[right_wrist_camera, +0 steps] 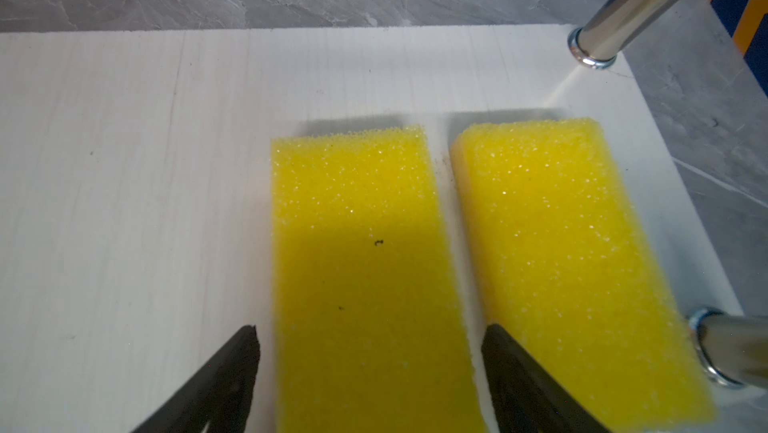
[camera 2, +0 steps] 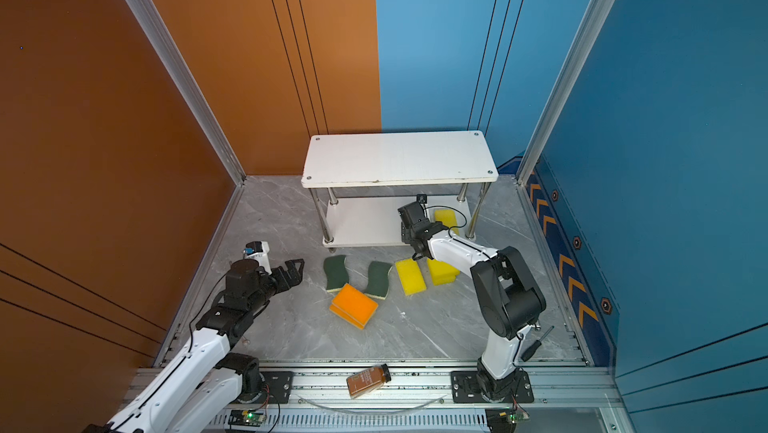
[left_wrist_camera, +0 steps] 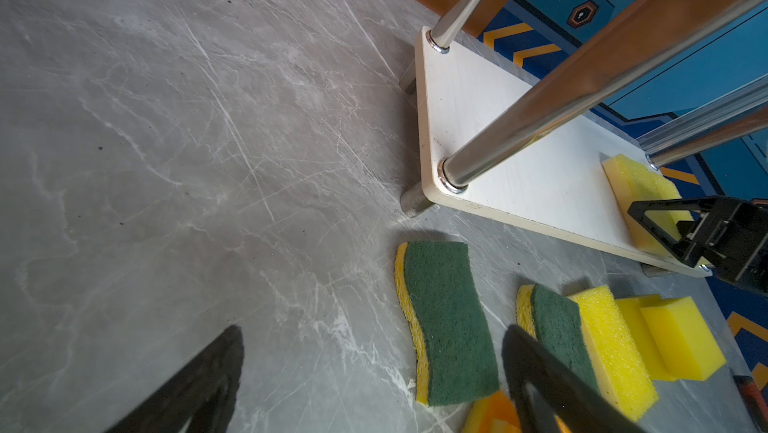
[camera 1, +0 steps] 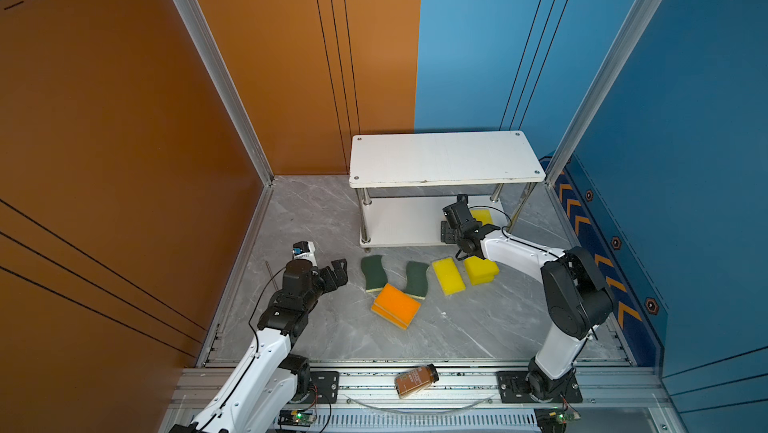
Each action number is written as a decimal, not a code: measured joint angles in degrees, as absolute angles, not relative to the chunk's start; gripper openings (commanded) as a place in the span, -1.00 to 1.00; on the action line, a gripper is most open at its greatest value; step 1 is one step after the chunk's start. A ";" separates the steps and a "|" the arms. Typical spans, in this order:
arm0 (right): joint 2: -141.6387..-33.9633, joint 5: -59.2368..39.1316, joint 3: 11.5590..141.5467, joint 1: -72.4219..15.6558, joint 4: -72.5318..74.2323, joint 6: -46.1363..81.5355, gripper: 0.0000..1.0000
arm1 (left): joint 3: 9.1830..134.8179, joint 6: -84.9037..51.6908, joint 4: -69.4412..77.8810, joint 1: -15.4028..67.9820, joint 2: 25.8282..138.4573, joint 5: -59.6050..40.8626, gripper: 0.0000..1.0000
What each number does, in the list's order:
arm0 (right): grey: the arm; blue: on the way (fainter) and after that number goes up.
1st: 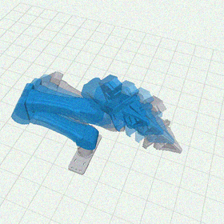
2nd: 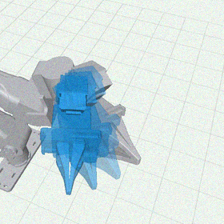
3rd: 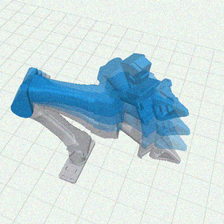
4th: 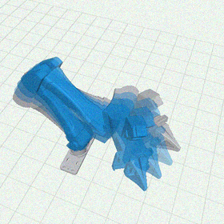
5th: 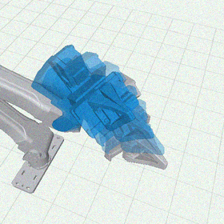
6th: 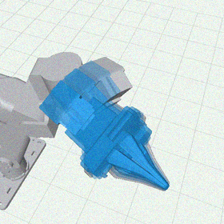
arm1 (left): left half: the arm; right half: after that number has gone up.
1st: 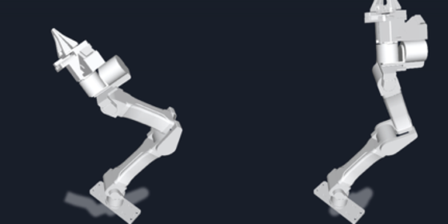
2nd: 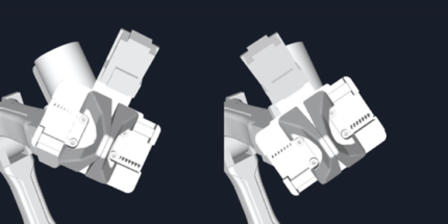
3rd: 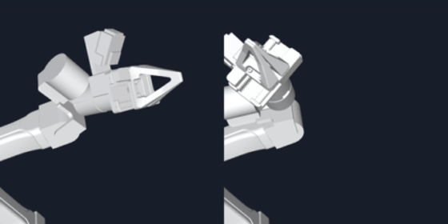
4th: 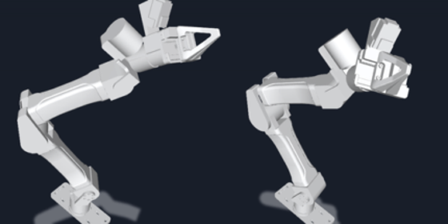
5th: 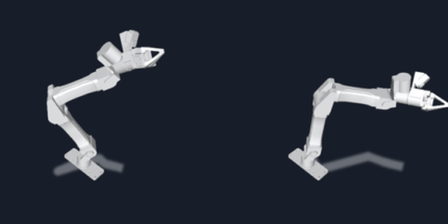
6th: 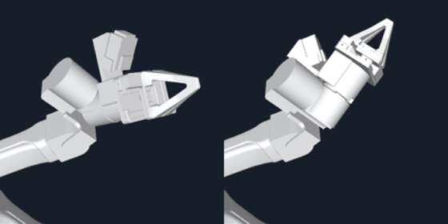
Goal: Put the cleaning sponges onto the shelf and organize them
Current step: 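Withdraw the right gripper and move it over the remaining yellow sponges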
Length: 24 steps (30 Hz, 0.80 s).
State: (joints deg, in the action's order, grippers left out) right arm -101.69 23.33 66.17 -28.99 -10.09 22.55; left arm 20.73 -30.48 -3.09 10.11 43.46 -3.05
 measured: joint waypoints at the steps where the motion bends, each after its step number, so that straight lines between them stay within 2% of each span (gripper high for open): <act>1: -101.69 23.38 66.17 -28.99 -10.09 22.55 0.68 | 20.73 -30.48 -3.09 10.11 43.44 -3.05 0.96; 12: -101.01 23.68 65.89 -29.45 -9.82 22.50 0.68 | 20.73 -30.48 -3.09 10.11 43.46 -3.05 0.96; 24: -92.73 23.09 59.88 -30.92 -9.32 21.34 0.70 | 20.73 -30.48 -3.09 10.11 43.46 -3.05 0.95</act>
State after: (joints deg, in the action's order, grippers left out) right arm -92.73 23.09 59.88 -30.92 -9.32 21.34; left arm 20.73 -30.48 -3.09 10.11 43.46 -3.05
